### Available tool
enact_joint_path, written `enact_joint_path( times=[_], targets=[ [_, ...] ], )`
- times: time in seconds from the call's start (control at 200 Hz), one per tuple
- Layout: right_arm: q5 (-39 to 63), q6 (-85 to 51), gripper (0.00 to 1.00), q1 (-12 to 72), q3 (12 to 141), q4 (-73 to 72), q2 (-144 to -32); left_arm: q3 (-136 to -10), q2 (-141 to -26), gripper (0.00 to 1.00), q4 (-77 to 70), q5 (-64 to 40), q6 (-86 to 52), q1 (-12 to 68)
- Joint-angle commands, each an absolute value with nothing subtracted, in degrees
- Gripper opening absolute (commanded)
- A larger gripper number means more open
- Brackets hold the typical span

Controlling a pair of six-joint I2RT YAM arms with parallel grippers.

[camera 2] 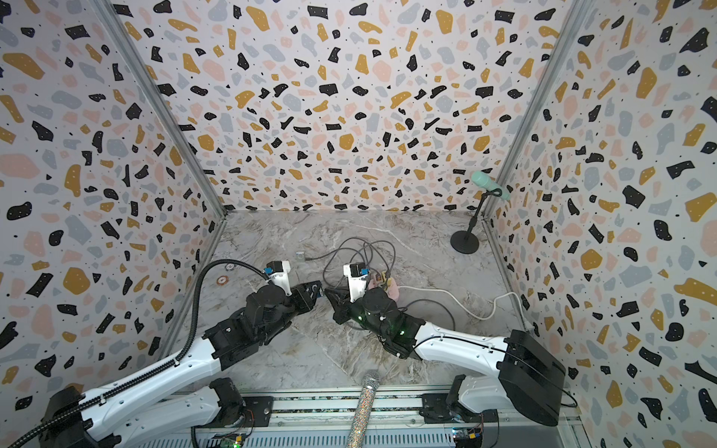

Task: Charge mp3
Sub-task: Insert the charging cable into the MP3 player.

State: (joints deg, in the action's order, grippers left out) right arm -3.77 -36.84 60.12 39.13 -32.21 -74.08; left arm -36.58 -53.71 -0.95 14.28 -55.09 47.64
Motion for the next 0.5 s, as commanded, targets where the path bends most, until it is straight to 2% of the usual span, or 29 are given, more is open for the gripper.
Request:
enact_joint_path(
  times=[0.0,0.496],
  targets=[
    [-0.7,-37.3,0.00,61.2,38.0,-26.1,-76.8,-39.6,-52.6,0.14,-18.2,8.0,-56.5,49.6],
    [-1.0,-43.3,0.00,61.2,35.5,-28.7,-78.2,-39.3,-51.8,0.14,-21.0,5.0,-55.8,49.6]
  ],
)
